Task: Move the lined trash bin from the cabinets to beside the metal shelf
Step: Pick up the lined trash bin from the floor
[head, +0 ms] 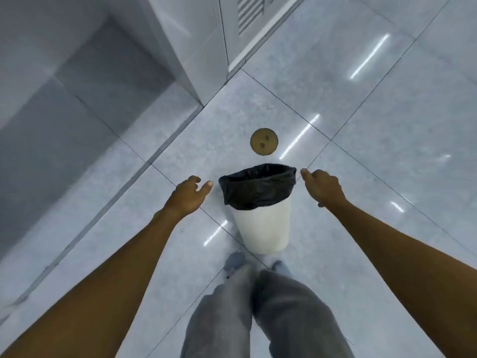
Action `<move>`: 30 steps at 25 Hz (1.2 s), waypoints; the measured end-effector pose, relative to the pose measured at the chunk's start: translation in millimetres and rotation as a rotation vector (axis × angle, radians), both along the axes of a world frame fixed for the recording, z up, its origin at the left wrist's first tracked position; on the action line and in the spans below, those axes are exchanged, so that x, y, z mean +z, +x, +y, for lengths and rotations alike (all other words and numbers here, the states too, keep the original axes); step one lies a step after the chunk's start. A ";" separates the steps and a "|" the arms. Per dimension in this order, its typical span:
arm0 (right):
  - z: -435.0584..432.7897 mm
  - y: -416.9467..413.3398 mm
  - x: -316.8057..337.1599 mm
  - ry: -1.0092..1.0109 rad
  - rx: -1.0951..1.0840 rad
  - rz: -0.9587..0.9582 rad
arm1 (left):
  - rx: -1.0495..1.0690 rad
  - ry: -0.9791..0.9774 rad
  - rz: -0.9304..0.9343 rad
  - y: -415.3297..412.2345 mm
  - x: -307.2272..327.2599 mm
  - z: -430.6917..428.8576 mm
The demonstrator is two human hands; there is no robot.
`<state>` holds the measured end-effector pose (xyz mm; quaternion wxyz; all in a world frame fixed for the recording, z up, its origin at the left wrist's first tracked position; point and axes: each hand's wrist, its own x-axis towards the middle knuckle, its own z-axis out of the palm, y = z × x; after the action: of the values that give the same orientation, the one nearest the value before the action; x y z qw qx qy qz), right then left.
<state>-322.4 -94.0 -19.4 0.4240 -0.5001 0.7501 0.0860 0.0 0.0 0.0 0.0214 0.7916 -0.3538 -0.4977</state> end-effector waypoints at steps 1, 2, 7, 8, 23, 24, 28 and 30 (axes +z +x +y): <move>-2.3 2.7 -21.3 0.001 0.007 0.016 | -0.003 -0.012 -0.008 -4.3 -23.5 -4.4; -8.2 5.4 -42.1 -0.002 0.002 0.017 | 0.004 -0.024 -0.015 -7.2 -44.5 -11.4; -47.6 12.2 -137.9 0.104 -0.115 -0.082 | 0.037 -0.012 0.009 -14.5 -154.3 -52.0; -55.5 11.8 -149.4 0.162 -0.178 -0.124 | 0.050 0.016 0.036 -13.5 -165.7 -57.9; -57.8 3.0 -72.4 0.107 -0.053 -0.093 | -0.102 0.019 -0.007 -40.9 -111.5 -74.0; -51.8 1.8 -52.7 0.027 -0.037 -0.093 | -0.121 -0.056 -0.056 -44.3 -91.5 -74.4; -35.1 -7.7 45.2 -0.274 -0.012 -0.052 | -0.105 -0.353 -0.184 -61.8 29.9 -82.4; -25.2 -12.1 107.3 -0.374 -0.065 -0.012 | -0.145 -0.410 -0.229 -68.8 104.7 -81.8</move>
<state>-334.5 -119.3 88.0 0.3305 -0.5462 0.7664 -0.0716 -68.8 -81.8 104.7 0.1055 0.7946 -0.5033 -0.3227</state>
